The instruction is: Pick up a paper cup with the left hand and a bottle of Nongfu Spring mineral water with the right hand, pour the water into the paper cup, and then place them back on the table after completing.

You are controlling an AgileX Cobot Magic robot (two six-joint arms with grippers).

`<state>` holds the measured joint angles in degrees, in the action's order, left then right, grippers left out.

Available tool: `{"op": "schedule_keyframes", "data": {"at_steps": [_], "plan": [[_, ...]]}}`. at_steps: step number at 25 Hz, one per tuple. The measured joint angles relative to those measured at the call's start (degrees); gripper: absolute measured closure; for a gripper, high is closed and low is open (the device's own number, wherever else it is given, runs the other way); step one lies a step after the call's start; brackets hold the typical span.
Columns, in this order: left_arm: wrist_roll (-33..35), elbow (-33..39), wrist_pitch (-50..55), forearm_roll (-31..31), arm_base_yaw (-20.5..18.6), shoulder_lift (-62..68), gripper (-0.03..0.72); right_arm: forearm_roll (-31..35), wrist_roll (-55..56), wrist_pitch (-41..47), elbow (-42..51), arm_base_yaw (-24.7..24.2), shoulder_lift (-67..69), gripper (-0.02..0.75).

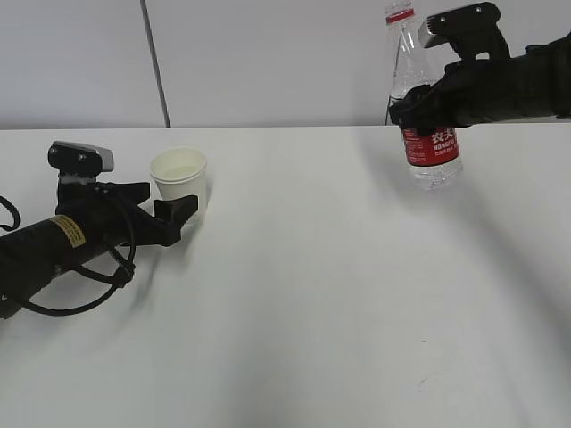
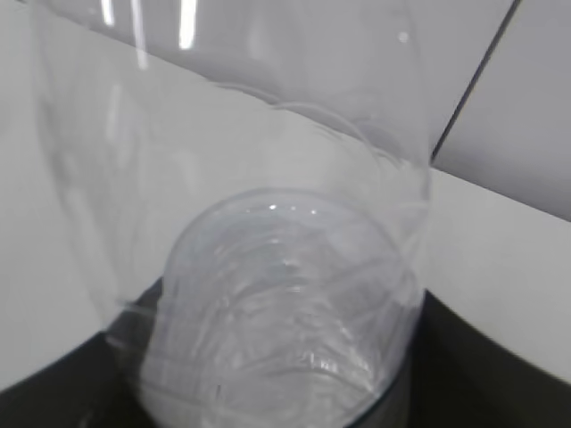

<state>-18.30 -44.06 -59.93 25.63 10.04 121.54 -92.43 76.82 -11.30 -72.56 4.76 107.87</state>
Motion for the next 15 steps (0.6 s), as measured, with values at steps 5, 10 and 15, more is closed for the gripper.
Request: {"op": "schedule_keyframes", "data": {"at_steps": [5,10,15], "plan": [[0.0,0.0,-0.01,0.01,0.0,0.0,0.125,6.5,-7.51,-2.65,0.0,-0.15,0.93,0.29],[0.0,0.0,-0.06,0.01,0.0,0.0,0.125,16.81,-18.11,-6.88,0.0,-0.26,2.84,0.29],[0.0,0.0,-0.06,0.06,0.0,0.0,0.125,24.11,-25.72,-11.12,0.0,-0.5,4.27,0.29]]}}
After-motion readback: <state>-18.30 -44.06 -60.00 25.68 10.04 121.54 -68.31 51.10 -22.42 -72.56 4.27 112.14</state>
